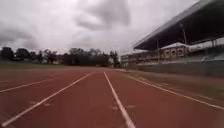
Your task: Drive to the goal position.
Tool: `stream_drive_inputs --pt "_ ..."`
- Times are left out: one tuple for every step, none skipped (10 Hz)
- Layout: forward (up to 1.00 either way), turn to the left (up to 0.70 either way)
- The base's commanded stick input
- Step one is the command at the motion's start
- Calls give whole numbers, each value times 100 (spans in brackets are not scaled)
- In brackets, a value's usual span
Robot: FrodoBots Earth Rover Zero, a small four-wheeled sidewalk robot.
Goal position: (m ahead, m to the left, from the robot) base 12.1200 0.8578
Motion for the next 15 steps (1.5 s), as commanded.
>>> stream_drive_inputs --pt "70 0" --pt "70 0" --pt "70 0" --pt "70 0" --pt "70 0" --pt "70 0" --pt "70 0" --pt "70 0" --pt "70 0" --pt "70 0" --pt "70 0" --pt "70 0" --pt "70 0" --pt "70 0" --pt "70 0"
